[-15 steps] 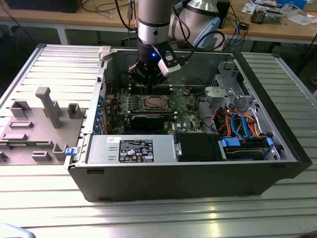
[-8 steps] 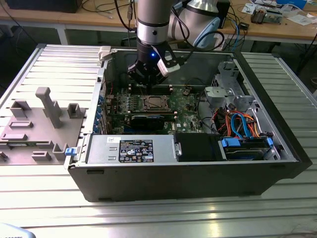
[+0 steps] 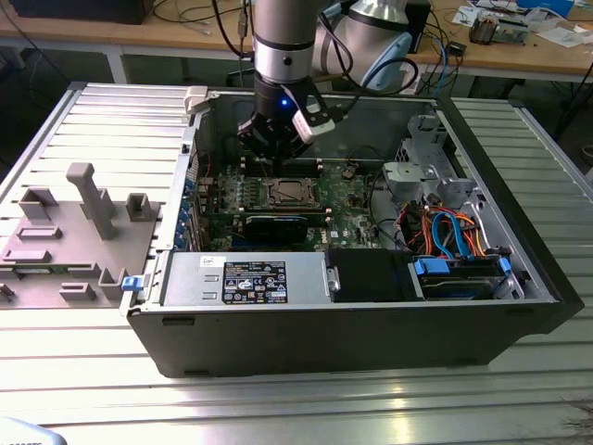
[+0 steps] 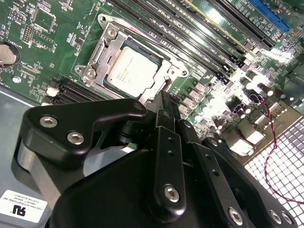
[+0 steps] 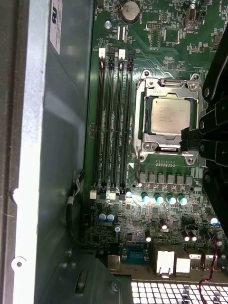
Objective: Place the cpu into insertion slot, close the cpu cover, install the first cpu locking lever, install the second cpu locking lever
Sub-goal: 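Install the first cpu locking lever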
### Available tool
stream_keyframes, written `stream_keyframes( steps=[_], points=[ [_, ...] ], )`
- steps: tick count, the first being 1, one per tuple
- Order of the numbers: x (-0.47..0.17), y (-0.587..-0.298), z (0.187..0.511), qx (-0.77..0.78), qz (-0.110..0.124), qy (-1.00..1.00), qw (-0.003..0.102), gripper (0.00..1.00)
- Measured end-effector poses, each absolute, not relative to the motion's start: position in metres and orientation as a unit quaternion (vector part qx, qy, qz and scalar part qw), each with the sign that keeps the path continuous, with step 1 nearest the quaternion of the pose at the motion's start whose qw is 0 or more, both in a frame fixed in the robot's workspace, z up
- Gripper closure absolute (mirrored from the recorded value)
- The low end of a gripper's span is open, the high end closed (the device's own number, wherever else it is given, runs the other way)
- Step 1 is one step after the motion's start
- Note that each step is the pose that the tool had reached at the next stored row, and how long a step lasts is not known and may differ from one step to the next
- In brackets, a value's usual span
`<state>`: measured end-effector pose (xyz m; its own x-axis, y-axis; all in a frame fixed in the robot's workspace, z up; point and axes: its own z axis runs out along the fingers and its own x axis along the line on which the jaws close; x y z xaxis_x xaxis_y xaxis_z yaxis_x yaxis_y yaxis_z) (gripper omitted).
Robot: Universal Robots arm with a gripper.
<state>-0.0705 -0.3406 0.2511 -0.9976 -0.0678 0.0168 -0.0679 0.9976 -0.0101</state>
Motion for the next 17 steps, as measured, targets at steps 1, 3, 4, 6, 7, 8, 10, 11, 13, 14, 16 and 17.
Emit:
stream_keyframes(
  steps=[1,3,4,6,7,8,10,11,13,14,16,17],
  points=[
    [-0.0706,-0.3406,0.2511,0.034,0.005,-0.999,0.008,0.89],
    [-0.0714,-0.3406,0.2511,0.034,0.005,-0.999,0.008,0.89],
    [-0.0716,-0.3406,0.2511,0.034,0.005,-0.999,0.008,0.89],
    [-0.0721,-0.3406,0.2511,0.034,0.005,-0.999,0.008,0.89],
    [-0.0723,-0.3406,0.2511,0.034,0.005,-0.999,0.008,0.89],
    [-0.0725,-0.3406,0.2511,0.034,0.005,-0.999,0.008,0.89],
    [-0.073,-0.3406,0.2511,0.034,0.005,-0.999,0.008,0.89],
    [-0.0732,-0.3406,0.2511,0.034,0.005,-0.999,0.008,0.89],
    [-0.0737,-0.3406,0.2511,0.034,0.005,-0.999,0.008,0.89],
    [-0.0739,-0.3406,0.2511,0.034,0.005,-0.999,0.008,0.89],
    [-0.0745,-0.3406,0.2511,0.034,0.005,-0.999,0.008,0.89],
    [-0.0748,-0.3406,0.2511,0.034,0.005,-0.999,0.008,0.89]
  ],
)
